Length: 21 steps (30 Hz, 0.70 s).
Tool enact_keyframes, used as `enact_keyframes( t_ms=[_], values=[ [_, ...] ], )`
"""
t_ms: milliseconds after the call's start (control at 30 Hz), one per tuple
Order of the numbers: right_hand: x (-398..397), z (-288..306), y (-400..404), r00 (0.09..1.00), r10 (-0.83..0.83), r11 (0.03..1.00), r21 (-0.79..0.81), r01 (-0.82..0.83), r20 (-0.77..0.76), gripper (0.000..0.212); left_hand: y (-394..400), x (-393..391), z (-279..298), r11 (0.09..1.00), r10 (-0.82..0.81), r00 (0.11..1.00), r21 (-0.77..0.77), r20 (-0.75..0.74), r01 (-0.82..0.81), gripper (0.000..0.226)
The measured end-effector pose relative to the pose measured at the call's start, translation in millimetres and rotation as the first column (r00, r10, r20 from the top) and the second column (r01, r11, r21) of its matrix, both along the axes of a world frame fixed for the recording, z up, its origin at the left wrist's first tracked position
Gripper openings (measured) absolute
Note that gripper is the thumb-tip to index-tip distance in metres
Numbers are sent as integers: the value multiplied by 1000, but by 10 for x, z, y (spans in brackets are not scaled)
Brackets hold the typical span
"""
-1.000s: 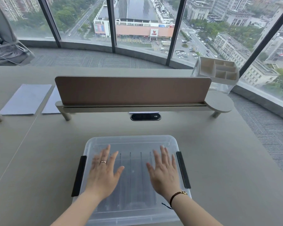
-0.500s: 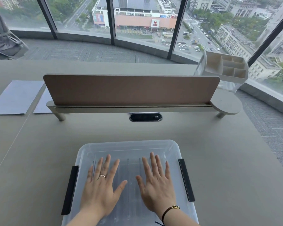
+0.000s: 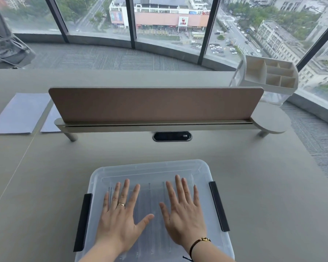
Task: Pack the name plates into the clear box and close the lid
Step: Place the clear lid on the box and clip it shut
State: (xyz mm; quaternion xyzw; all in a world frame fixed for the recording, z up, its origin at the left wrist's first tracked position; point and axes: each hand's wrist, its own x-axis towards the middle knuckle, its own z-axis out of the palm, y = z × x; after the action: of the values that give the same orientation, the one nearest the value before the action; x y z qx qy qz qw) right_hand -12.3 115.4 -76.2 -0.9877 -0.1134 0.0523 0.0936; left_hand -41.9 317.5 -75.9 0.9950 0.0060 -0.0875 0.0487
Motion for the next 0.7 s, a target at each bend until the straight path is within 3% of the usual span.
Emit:
enact_keyframes(
  t_ms=[267, 433, 700],
  values=[
    [12, 93, -35, 999, 19, 1000, 16, -19, -34, 67, 3, 3, 144, 998, -7, 1000, -59, -9, 6, 85],
    [-132, 140, -382, 970, 239, 971, 33, -238, -37, 68, 106, -176, 228, 980, 76, 997, -185, 6, -74, 70],
    [-233, 159, -460, 970, 242, 970, 40, -241, -28, 67, 175, -282, 83, 996, 60, 998, -73, -7, -60, 82]
  ],
)
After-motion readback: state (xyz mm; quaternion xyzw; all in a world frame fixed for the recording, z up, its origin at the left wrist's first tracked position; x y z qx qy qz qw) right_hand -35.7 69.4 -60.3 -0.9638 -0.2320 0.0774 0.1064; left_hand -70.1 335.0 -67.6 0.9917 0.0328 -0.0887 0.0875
